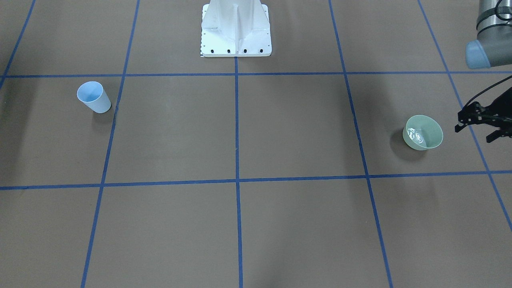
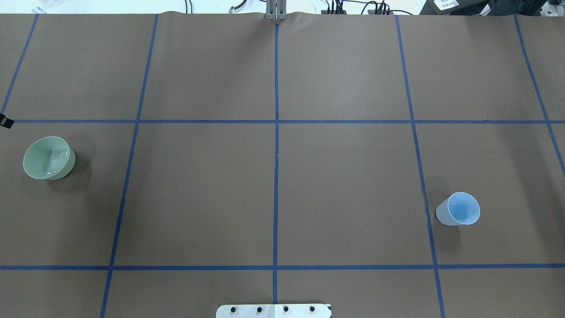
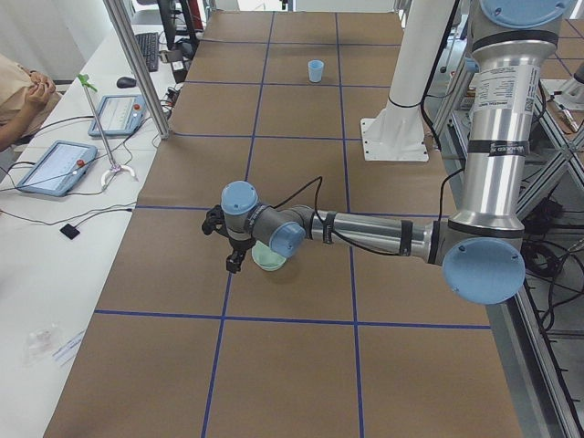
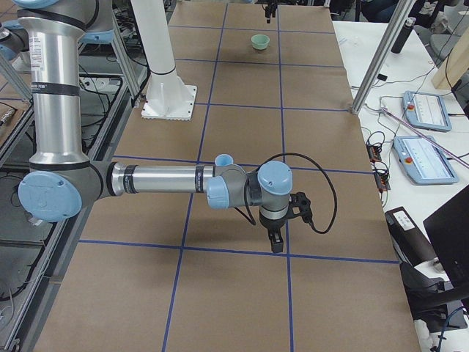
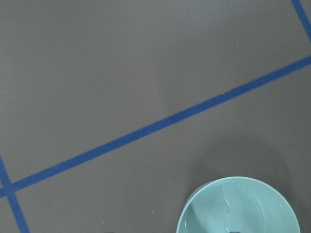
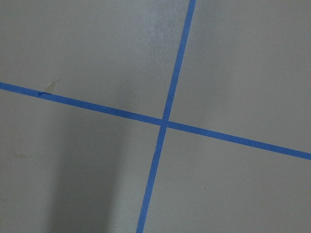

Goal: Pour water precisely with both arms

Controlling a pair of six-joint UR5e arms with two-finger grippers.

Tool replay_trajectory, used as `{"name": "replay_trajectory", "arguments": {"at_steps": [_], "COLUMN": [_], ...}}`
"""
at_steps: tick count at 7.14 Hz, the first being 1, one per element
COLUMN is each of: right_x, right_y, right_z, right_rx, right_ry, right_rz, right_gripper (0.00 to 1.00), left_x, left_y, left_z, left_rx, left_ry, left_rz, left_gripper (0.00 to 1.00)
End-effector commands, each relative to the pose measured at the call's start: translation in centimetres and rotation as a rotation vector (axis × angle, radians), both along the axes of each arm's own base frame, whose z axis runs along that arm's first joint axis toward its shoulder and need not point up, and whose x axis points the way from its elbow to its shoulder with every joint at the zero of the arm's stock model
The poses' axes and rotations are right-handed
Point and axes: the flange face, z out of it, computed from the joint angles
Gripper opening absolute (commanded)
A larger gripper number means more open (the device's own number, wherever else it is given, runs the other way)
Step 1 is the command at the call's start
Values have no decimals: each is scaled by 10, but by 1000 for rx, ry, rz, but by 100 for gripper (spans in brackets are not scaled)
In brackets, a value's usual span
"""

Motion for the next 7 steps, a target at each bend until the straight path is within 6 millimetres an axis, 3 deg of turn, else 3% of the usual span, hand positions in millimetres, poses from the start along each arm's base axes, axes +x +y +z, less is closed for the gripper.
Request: {"name": "replay_trajectory", "arguments": {"at_steps": [1, 2, 4, 5, 7], "right_x": [0, 0, 0, 0, 0], "right_y": [1, -1, -1, 2, 3], "right_z": [3, 2, 2, 5, 7], "right_rx": [-9, -7, -7, -13, -18], "right_ry": [-3, -2, -2, 0, 0], "right_rz": [1, 1, 1, 1, 1], "right_gripper": [100, 100, 100, 100, 100], "left_x": [-71, -100, -164, -182, -186], "left_y": [-19, -28, -24, -12, 10], "left_z": [-10, -17, -14, 3, 38], "left_rx": [-15, -37, -47, -74, -142], "left_ry": [-27, -44, -52, -67, -114], "left_rz": [18, 29, -29, -65, -79], "left_gripper": [100, 100, 100, 100, 100]}}
